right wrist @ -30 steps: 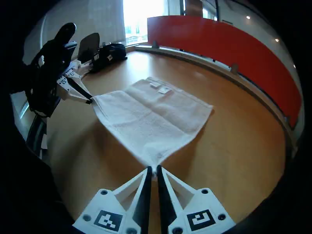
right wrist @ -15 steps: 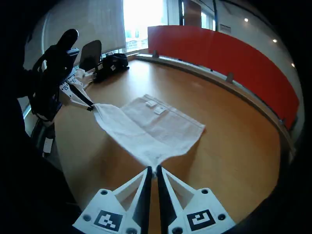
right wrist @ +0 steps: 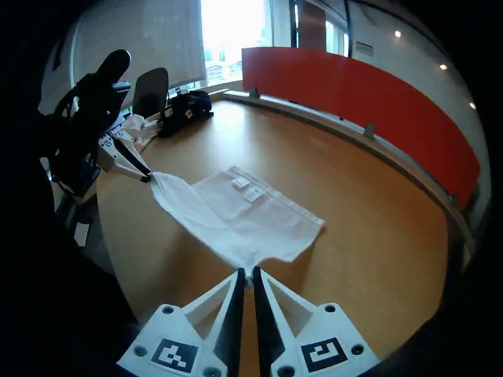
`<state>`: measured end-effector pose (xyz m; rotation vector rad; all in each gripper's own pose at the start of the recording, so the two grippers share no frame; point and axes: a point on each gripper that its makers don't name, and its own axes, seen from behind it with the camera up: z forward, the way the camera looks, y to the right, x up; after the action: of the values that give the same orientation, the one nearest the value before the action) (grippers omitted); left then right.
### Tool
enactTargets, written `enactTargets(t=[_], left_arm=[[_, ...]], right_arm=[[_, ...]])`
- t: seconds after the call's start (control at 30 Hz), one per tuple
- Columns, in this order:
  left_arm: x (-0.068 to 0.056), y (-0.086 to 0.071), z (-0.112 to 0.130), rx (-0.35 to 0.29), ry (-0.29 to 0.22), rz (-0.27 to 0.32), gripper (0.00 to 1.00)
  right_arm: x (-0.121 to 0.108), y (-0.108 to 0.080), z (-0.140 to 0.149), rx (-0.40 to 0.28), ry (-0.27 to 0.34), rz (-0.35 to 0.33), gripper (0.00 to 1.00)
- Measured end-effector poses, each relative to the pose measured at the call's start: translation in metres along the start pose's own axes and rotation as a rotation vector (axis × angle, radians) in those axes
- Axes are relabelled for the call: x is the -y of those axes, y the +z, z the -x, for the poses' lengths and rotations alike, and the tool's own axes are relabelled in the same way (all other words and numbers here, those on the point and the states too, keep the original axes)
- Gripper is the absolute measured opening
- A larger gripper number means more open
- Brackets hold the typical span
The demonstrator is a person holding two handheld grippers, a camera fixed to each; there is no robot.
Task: Fold towel
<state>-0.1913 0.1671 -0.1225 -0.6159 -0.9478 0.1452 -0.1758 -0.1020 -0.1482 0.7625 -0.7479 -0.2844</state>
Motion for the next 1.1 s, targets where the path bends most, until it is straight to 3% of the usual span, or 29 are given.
enactTargets(t=[0.4,0.8,1.1], left_arm=[[0.004,0.001,-0.004,-0.002,-0.029,-0.008,0.15],[0.027,0.024,-0.035,-0.023,-0.103,-0.022,0.14],[0.051,0.046,-0.059,-0.024,-0.128,-0.041,0.15]], right_arm=[[-0.004,0.003,-0.005,-0.001,-0.006,-0.001,0.10],[-0.039,0.026,-0.023,-0.010,-0.030,0.024,0.10],[-0.064,0.046,-0.035,0.004,-0.060,0.039,0.10]])
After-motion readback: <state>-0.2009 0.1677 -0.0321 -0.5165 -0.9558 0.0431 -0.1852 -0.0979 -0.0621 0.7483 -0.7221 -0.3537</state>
